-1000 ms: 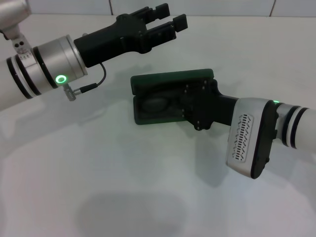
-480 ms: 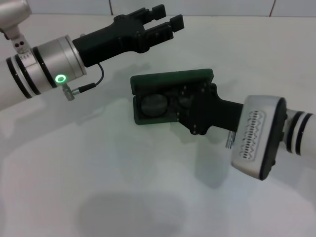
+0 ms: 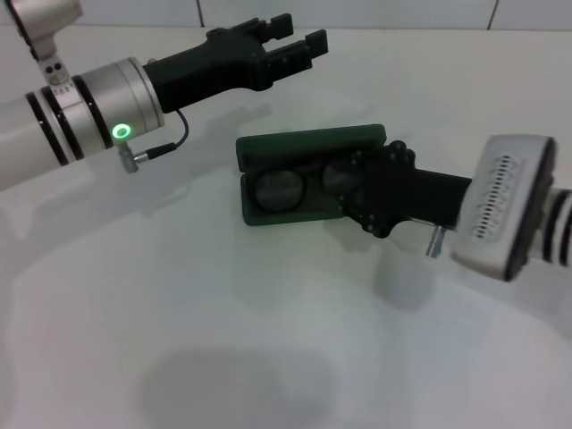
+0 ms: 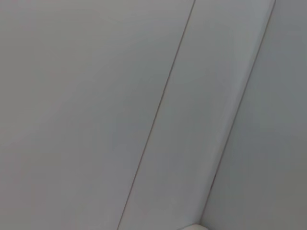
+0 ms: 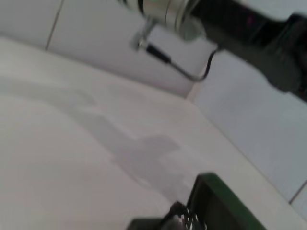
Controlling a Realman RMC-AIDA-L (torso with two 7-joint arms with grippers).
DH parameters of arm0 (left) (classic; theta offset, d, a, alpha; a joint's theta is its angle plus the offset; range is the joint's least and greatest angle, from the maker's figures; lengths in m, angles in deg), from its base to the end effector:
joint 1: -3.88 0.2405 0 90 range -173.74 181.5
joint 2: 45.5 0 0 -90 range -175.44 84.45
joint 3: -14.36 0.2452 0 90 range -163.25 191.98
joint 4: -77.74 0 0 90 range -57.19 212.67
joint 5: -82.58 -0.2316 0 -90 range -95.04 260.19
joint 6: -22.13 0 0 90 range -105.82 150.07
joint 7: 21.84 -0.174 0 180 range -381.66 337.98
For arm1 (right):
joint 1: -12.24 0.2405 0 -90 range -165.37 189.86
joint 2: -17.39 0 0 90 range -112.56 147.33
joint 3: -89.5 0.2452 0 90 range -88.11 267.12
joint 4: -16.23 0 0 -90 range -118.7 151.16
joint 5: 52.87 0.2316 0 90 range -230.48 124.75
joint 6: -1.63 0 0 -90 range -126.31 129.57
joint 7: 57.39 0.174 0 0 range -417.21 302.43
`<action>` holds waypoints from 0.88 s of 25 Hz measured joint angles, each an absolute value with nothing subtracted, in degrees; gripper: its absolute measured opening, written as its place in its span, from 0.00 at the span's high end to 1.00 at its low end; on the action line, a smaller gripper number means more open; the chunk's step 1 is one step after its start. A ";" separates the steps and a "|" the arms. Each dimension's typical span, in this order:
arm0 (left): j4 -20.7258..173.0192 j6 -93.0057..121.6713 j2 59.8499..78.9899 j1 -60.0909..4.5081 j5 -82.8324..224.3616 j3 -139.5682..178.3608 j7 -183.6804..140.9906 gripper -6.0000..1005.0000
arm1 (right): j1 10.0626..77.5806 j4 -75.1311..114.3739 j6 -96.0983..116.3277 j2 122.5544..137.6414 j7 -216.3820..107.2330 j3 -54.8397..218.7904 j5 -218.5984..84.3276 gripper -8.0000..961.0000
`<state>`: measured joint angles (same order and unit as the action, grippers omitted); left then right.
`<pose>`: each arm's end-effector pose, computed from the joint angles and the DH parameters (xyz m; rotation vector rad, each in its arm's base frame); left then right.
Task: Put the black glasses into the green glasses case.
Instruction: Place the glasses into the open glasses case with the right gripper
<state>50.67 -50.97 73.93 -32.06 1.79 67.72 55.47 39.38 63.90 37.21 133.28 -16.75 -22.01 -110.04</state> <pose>-0.1960 0.4140 -0.0333 -2.3962 -0.7258 -1.0840 0.1711 0.3797 -0.1329 -2.5447 -0.2851 0.3494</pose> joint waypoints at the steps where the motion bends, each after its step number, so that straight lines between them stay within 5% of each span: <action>1: 50.69 -50.91 73.95 -32.07 1.76 67.72 55.49 0.29 | 39.87 63.85 35.68 133.40 -16.75 -22.65 -110.33 0.71; 22: 51.26 -50.55 74.11 -32.77 1.37 67.71 55.25 0.29 | 46.93 68.74 6.33 133.57 -17.04 -41.34 -110.87 0.70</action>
